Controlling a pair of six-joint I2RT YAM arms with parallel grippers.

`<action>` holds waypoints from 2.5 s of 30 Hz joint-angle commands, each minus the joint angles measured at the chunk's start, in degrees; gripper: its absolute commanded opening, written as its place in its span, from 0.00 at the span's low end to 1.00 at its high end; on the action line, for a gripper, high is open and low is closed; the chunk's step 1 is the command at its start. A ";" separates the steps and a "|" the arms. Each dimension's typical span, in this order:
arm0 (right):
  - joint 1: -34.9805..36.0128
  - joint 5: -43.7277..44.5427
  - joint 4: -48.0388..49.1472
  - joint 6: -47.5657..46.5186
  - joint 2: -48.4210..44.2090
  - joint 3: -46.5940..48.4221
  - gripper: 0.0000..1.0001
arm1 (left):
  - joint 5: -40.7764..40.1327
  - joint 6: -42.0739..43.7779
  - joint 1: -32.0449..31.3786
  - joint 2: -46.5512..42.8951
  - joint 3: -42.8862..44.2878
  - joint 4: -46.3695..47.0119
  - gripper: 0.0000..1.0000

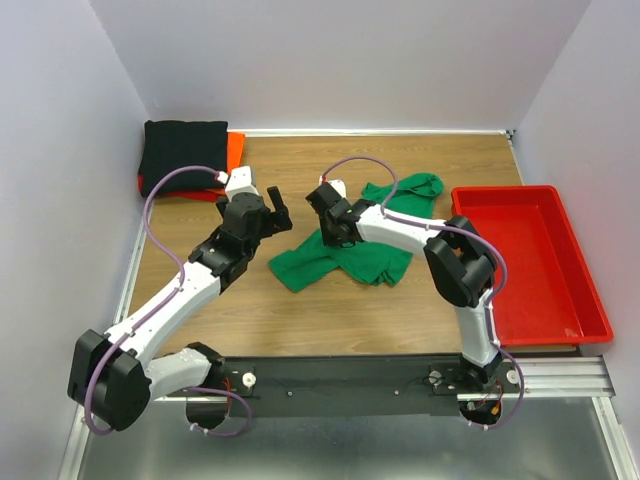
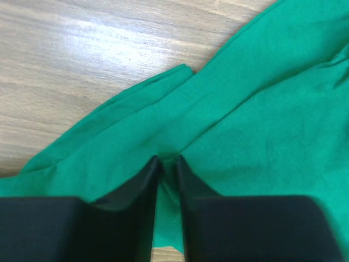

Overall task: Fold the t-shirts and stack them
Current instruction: Flatten the tshirt out

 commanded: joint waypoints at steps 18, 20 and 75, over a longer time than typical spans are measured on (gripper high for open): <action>-13.00 14.73 -4.21 -1.46 -32.86 -11.36 0.01 | 6.05 -2.58 0.36 6.32 -4.62 4.43 0.97; -15.64 17.70 -5.53 -2.16 -36.65 -12.25 0.00 | 6.83 -2.75 0.36 7.63 -4.80 4.69 0.97; -21.19 20.09 -7.12 -3.84 -52.40 -5.31 0.00 | -14.78 8.57 2.90 2.29 25.96 -7.62 0.00</action>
